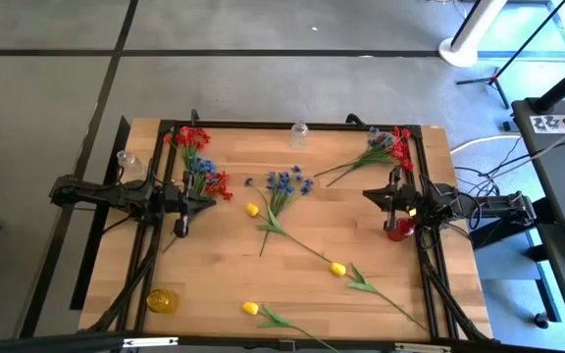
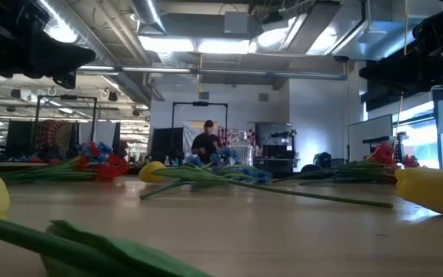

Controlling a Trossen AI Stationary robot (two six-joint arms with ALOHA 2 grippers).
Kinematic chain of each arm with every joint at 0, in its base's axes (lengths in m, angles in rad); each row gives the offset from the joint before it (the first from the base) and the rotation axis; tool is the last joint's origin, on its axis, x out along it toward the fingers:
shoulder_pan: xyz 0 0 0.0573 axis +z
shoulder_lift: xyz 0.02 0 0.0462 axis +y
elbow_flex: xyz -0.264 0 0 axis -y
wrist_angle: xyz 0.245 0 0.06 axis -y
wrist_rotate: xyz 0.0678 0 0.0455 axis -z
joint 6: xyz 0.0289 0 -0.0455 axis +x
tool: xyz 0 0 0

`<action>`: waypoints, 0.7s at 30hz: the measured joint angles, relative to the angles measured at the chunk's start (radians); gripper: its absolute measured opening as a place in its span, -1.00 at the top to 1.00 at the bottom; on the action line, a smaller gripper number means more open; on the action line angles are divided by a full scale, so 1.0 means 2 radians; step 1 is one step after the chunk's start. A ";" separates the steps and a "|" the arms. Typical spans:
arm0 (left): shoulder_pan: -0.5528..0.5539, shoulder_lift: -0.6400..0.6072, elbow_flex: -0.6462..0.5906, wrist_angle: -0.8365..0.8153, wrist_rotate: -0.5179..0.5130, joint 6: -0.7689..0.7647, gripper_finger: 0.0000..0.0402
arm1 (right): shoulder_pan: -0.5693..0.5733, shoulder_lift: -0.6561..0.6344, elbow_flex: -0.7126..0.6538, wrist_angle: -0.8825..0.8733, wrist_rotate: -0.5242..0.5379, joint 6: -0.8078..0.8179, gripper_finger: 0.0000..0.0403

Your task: Sort flowers into vase by color

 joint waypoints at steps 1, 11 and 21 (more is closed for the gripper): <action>0.000 0.000 0.000 0.000 0.000 0.000 0.99 | 0.000 0.000 0.000 0.003 0.000 0.000 0.88; 0.000 0.000 0.000 0.000 0.000 0.000 0.99 | 0.000 -0.001 0.000 0.111 -0.010 0.046 0.88; 0.000 0.000 0.000 0.000 0.000 0.000 0.99 | 0.000 0.185 0.076 0.099 0.143 0.219 0.98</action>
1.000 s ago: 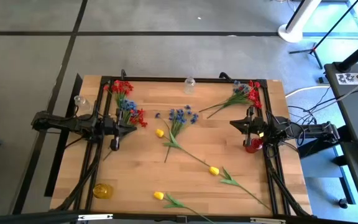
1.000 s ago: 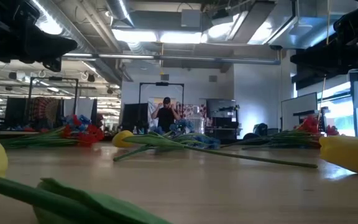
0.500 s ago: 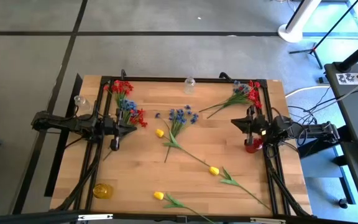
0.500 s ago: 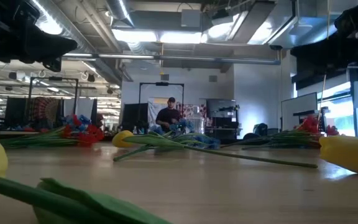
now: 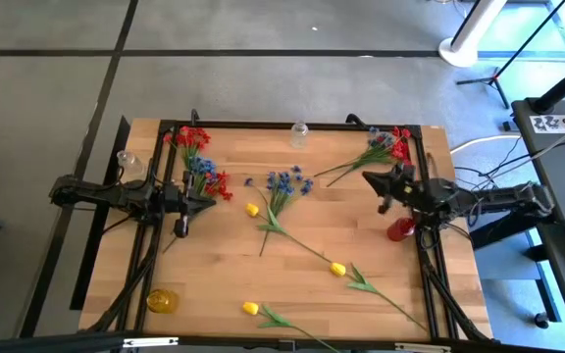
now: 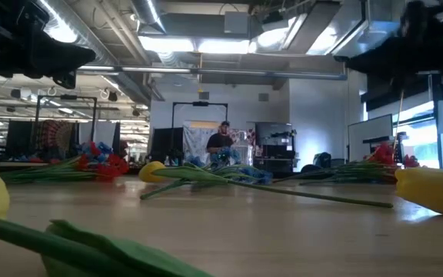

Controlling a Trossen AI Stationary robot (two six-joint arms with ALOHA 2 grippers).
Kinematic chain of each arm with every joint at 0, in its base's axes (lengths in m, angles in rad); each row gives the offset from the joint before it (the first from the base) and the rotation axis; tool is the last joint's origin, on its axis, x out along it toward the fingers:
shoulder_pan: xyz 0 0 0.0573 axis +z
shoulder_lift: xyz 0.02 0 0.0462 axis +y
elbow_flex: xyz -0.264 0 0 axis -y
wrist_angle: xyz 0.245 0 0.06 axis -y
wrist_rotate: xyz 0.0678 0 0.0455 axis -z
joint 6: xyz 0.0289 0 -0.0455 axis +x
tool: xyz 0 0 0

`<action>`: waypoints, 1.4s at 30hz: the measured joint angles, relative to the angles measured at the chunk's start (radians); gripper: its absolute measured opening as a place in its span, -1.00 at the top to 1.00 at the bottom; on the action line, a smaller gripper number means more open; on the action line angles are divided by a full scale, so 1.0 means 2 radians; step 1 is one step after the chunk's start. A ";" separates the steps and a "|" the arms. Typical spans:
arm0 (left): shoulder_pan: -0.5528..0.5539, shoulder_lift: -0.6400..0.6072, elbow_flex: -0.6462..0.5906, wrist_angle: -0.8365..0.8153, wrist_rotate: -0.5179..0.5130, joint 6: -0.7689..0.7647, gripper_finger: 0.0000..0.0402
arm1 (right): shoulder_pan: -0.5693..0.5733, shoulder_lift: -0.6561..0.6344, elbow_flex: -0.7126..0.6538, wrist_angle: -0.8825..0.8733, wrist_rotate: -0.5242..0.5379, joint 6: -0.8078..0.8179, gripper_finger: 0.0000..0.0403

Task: Sort flowers into vase by color
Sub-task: Put the top right red flowers into the transparent vase

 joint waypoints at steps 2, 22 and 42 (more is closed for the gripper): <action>0.000 0.000 0.000 0.000 0.000 0.000 0.99 | 0.000 0.078 0.031 -0.025 0.027 0.036 0.98; 0.000 0.000 0.000 0.000 0.000 0.000 0.99 | -0.201 0.508 0.305 -0.295 -0.059 0.479 -0.29; 0.000 0.000 0.000 0.000 0.000 0.000 0.99 | -0.233 0.614 0.306 -0.281 0.000 0.727 -0.03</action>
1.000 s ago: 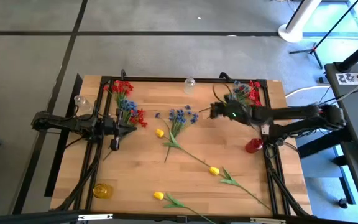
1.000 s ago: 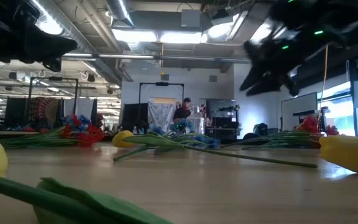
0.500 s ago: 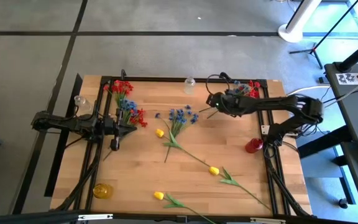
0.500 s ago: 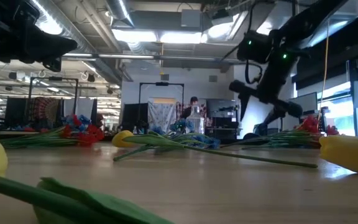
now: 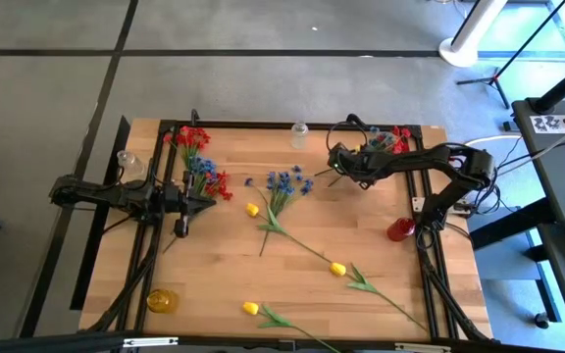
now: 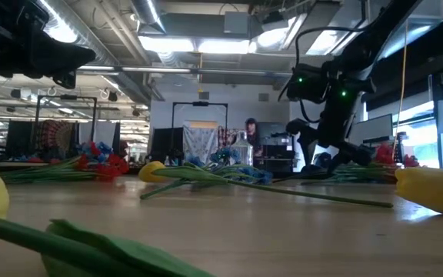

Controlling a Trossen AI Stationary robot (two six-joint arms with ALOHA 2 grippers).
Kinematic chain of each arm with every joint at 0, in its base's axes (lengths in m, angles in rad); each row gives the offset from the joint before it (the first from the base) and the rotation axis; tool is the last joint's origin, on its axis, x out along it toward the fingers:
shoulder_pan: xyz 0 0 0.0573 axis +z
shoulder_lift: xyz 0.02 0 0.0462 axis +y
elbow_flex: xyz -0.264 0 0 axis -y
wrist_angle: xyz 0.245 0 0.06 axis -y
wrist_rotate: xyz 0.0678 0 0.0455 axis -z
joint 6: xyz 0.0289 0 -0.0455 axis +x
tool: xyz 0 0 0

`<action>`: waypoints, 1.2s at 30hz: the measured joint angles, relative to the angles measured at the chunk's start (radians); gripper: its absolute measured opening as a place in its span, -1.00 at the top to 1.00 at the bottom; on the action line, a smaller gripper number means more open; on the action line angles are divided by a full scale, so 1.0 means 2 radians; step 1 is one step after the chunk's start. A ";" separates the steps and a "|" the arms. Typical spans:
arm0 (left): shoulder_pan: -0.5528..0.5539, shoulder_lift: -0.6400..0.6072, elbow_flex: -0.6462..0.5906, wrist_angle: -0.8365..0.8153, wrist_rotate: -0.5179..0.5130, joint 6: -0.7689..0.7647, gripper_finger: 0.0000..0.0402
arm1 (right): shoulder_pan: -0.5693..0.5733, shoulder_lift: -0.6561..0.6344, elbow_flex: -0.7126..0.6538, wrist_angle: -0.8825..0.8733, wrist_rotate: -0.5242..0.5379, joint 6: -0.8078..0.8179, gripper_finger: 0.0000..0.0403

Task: Sort flowers into vase by color
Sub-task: Put the top right red flowers into the transparent vase

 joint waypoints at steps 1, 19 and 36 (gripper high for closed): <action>0.000 0.000 0.000 0.000 0.000 0.000 0.99 | 0.000 0.000 0.000 0.000 0.009 0.004 0.01; 0.000 0.000 0.000 0.000 0.000 0.000 0.99 | 0.001 0.000 0.000 -0.022 0.046 0.060 0.89; 0.000 0.000 0.000 0.000 0.000 0.000 0.99 | -0.029 0.050 0.000 0.031 0.049 0.055 0.14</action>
